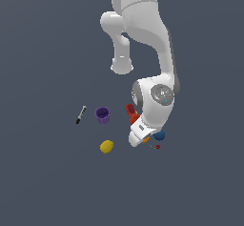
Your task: Pick up a designated object from a clutter of objects.
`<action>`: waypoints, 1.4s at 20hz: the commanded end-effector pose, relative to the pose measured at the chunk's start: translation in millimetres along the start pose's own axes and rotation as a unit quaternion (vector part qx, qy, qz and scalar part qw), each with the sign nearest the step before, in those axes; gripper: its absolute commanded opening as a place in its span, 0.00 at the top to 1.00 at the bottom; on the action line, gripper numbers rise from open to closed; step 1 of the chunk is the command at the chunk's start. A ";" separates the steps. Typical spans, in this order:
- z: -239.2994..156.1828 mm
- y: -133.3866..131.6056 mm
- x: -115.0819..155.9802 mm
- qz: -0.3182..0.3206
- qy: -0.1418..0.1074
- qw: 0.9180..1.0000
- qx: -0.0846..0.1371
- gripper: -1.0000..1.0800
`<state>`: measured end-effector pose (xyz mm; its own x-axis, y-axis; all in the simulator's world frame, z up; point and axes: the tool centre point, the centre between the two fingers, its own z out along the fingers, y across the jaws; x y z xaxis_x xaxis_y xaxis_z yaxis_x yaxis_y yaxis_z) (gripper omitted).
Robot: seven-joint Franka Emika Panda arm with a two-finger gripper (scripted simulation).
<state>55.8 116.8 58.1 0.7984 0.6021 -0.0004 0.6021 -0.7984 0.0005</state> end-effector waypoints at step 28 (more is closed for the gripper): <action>21.2 16.5 1.4 0.003 0.011 1.000 -0.009 1.00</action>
<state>66.7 107.0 34.1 0.8019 0.5970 0.0219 0.5967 -0.8022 0.0182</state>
